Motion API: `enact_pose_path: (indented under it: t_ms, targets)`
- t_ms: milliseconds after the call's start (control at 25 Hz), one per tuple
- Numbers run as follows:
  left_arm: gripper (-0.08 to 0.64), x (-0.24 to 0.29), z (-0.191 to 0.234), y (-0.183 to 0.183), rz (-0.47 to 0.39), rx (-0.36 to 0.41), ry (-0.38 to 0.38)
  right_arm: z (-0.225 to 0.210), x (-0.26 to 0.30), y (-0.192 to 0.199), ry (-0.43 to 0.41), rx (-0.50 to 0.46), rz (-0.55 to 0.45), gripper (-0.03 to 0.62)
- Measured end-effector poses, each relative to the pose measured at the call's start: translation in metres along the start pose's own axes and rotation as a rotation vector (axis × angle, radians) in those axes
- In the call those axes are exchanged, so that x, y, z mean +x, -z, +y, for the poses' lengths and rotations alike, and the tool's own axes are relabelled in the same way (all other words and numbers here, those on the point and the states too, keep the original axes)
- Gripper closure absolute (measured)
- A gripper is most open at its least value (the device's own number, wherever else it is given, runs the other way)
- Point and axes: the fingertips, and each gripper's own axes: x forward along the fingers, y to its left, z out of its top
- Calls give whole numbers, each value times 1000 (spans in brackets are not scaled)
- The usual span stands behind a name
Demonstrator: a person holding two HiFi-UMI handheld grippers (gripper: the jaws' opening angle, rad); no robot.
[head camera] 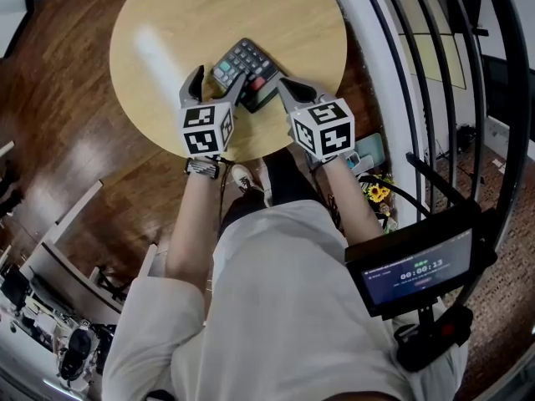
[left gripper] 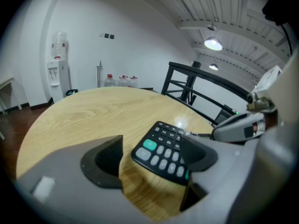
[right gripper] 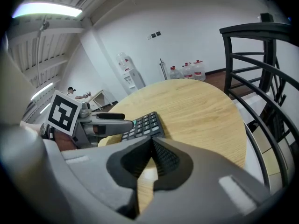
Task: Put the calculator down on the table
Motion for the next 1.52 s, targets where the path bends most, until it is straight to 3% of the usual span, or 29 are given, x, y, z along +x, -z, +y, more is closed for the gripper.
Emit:
enact_pose_path:
  t_ms: [360,600,800,1240,1400,1520]
  targets:
    - [169,-3,-2,-13,-29,12,29,-11,-4,-11,40,-29,-14,590]
    - [264,-1,-14,-17,-16,51,62,-20,-4,-16,78,-103,6,591]
    - [441,-29,-31,-37,-70,83,93,-6,-20,-24,96,-187,23,591]
    - [468,-73,-41,-39,-110,125,103,12,-60,-38,146,-227,-93,591]
    - [542,-94,-39,-41,-138,127,70,28,-78,-45,176,-224,-150,591]
    - [549,-111,-39,-37,-153,133,61,41,-89,-45,204,-232,-212,591]
